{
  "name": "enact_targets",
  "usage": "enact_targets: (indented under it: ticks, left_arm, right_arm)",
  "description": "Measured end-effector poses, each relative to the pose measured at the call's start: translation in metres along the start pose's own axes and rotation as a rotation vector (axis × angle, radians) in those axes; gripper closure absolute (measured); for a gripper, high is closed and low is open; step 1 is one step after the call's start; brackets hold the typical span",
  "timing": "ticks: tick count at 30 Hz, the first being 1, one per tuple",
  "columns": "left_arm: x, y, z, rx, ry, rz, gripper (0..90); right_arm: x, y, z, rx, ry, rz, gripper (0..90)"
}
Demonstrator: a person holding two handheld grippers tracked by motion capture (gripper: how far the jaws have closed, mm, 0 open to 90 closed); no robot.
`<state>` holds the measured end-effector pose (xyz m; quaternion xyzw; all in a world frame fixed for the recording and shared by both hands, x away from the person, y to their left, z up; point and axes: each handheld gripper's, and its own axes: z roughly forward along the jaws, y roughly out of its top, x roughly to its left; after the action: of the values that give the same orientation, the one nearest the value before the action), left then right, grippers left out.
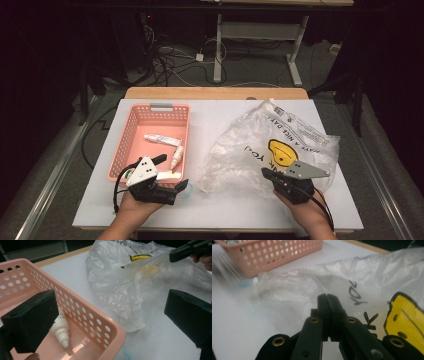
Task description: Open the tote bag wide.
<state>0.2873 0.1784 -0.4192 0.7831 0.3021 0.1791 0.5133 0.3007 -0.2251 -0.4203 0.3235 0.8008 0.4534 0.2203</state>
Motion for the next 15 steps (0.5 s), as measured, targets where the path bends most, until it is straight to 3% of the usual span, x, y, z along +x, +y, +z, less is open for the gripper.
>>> enact_targets:
  ticks: [9, 13, 15]
  left_arm:
    - [0.001, 0.000, -0.002, -0.010, 0.000, 0.001, 0.0]
    - [0.000, 0.000, -0.003, -0.018, -0.003, 0.009, 0.0]
    - [-0.004, 0.002, -0.003, -0.034, -0.017, 0.015, 4.4]
  right_arm:
    - [-0.006, 0.029, 0.010, -0.062, -0.033, -0.006, 90.0]
    - [-0.008, 0.036, 0.013, -0.093, -0.050, 0.016, 90.0]
    - [-0.010, 0.039, 0.015, -0.104, -0.061, 0.038, 90.0]
